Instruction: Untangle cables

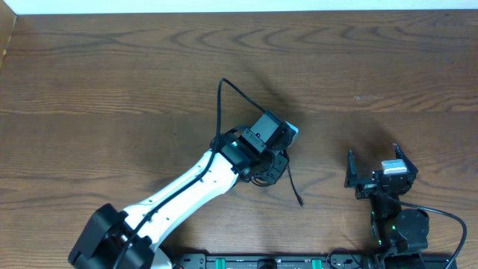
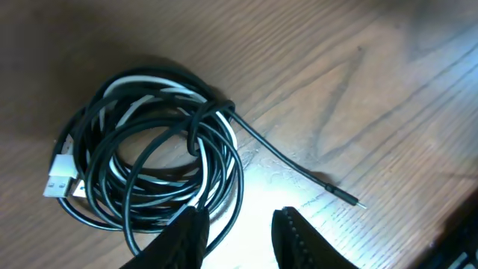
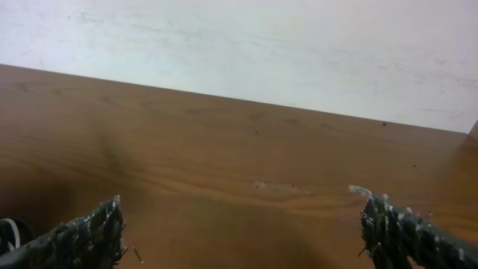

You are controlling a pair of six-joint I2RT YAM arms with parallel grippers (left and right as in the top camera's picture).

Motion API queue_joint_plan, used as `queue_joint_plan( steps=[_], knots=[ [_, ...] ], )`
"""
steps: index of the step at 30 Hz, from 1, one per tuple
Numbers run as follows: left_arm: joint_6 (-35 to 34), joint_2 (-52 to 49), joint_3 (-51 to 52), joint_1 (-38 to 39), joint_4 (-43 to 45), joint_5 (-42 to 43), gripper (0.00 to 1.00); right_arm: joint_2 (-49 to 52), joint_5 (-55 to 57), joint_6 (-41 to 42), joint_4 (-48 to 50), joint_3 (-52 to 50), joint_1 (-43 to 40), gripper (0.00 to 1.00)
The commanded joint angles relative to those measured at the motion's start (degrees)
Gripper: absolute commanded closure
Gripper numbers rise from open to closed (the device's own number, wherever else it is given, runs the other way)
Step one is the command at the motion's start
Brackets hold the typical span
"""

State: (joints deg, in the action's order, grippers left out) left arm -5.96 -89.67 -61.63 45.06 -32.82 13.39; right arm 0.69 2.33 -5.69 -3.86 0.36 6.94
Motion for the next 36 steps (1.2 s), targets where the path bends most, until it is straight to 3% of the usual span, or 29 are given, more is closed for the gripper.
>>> queue_joint_plan(
  steps=[1, 14, 20, 21, 23, 36],
  knots=[
    [0.1, -2.6, -0.5, 0.0, 0.2, -0.4, 0.65, -0.3, 0.1, -0.6, -0.2, -0.1, 0.2, 0.01],
    [-4.2, -7.4, -0.5, -0.2, 2.9, -1.1, 0.63, -0.3, 0.1, -0.6, -0.2, 0.0, 0.2, 0.01],
    [-7.8, -7.4, -0.5, -0.8, 3.5, -6.5, 0.48, -0.3, 0.1, -0.6, -0.2, -0.1, 0.2, 0.01],
    [-7.7, -7.4, -0.5, -0.8, 3.5, -6.6, 0.37, -0.3, 0.1, -0.6, -0.2, -0.1, 0.2, 0.01],
    [-7.7, -7.4, -0.5, -0.8, 3.3, -6.6, 0.02, -0.3, 0.1, -0.6, -0.2, 0.0, 0.2, 0.01],
    [-7.7, -7.4, -0.5, -0.8, 3.3, -6.6, 0.02, -0.4, 0.1, -0.6, -0.2, -0.1, 0.2, 0.01]
  ],
)
